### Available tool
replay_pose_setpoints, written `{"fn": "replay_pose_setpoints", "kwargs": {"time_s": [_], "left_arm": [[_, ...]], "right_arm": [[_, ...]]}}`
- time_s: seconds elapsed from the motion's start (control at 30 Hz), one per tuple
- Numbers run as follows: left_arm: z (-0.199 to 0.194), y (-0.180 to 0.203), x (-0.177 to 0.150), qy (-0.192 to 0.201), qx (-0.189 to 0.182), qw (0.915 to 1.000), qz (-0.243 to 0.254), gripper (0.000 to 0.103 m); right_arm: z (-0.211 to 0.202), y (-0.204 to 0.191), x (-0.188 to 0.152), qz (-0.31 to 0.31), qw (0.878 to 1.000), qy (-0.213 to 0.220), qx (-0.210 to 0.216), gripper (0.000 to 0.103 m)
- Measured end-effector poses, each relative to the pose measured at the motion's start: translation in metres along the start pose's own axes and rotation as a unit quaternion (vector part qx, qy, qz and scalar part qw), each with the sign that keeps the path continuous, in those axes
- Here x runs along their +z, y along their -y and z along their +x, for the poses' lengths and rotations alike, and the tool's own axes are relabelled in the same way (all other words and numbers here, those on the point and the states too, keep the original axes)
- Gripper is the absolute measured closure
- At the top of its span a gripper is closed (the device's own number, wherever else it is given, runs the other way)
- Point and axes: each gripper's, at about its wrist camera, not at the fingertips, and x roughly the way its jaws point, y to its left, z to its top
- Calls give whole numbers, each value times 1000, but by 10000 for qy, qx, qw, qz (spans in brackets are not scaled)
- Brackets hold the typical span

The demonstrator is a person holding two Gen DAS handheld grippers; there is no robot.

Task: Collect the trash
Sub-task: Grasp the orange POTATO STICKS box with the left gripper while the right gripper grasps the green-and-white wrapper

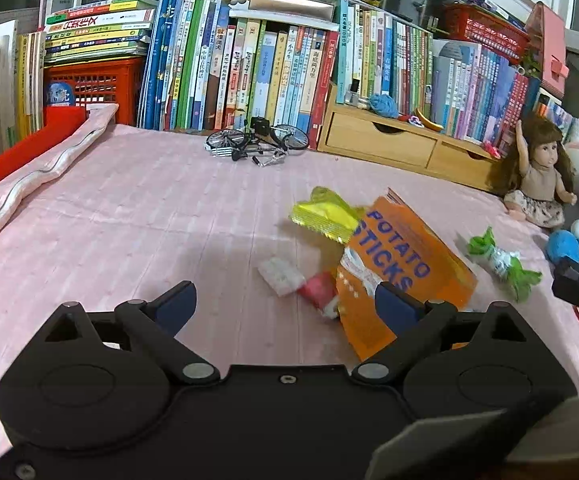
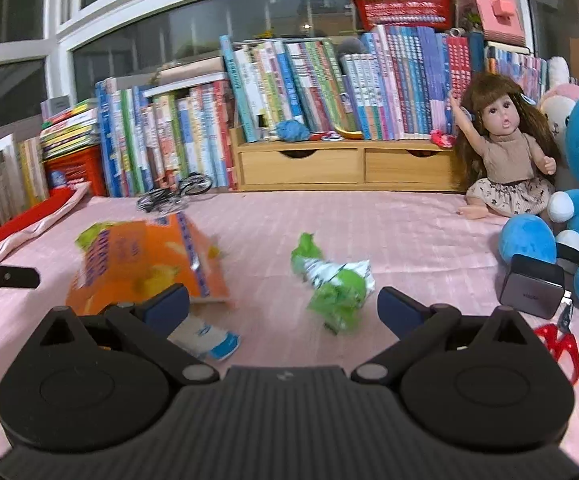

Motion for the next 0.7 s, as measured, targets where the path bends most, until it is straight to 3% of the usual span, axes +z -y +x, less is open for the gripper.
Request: {"fn": "replay_pose_setpoints", "kwargs": {"time_s": [0.17,0.43,0.57,0.7], "left_arm": [[18,-4,15,70,-38,9998,-208,6],[37,-7,30,-13,-516,9953,-814,5],[43,7,28,-183,-856,9943,-611,4],[56,23,22,-368,-804,9952,-431,4]], "right_arm": [[19,12,8,136,9999,16,-75,0],[59,21,9,127,9993,-212,-286,0],[77,25,8,169,9989,-329,-305,0],[94,24,5,91,9982,-491,-344,0]]}}
